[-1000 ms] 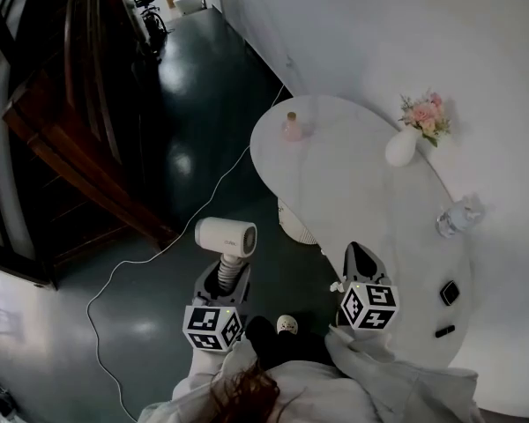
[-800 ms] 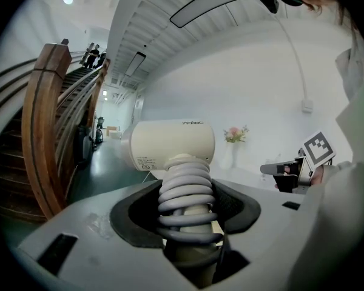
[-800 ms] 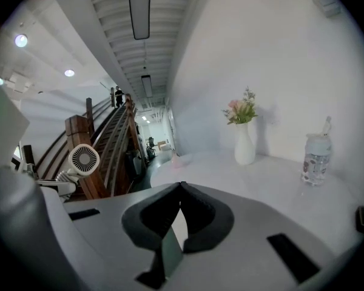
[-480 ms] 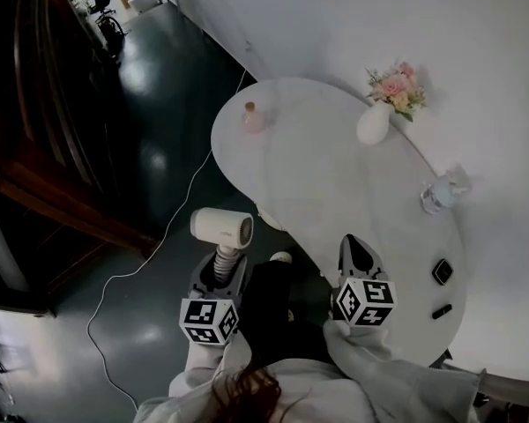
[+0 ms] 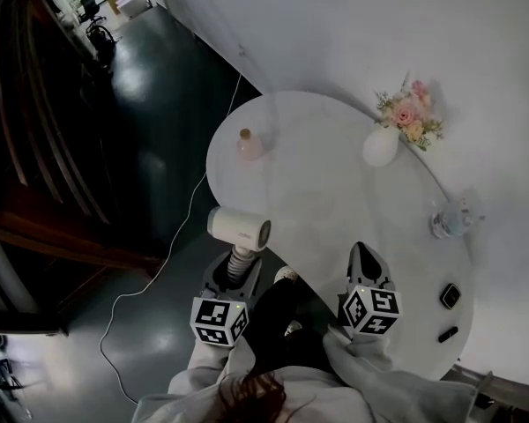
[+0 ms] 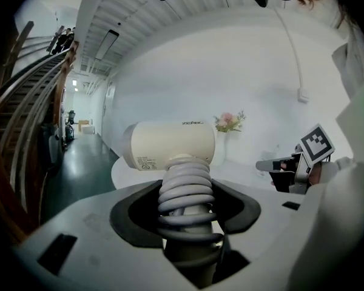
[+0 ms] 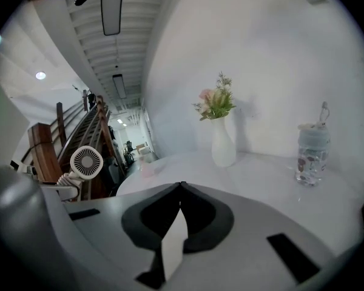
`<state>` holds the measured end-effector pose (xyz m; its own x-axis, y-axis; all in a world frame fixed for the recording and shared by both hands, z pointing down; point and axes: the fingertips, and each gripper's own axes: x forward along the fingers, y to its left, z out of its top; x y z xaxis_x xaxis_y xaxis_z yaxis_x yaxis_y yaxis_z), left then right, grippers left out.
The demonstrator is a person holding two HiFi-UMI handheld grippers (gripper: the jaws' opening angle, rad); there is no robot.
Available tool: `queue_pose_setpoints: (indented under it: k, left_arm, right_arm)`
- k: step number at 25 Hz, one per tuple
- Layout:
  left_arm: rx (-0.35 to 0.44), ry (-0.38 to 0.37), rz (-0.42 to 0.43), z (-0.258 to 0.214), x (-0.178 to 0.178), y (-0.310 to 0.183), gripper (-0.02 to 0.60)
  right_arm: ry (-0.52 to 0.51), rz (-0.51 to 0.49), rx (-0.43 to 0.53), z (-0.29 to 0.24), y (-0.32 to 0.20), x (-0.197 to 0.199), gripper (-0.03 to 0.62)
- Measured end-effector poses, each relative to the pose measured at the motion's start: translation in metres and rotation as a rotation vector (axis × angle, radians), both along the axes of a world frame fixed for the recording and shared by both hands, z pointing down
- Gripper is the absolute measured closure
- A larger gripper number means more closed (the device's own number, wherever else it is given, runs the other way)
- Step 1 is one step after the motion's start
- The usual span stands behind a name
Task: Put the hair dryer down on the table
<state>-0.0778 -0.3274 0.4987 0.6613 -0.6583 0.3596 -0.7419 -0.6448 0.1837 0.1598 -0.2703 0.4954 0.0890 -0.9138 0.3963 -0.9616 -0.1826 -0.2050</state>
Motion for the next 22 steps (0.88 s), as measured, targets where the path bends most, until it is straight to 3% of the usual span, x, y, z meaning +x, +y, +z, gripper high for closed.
queue_pose_setpoints:
  k: [10,22]
  left_arm:
    - [-0.043,-0.038,0.144,0.019,0.048,-0.079,0.353]
    - [-0.088,-0.071,0.282,0.056,0.129,-0.132,0.353]
  right_arm:
    - [-0.022,0.098,-0.038,0.017,-0.051,0.031,0.545]
    - [-0.023,0.230,-0.070,0.039,-0.083,0.070,0.545]
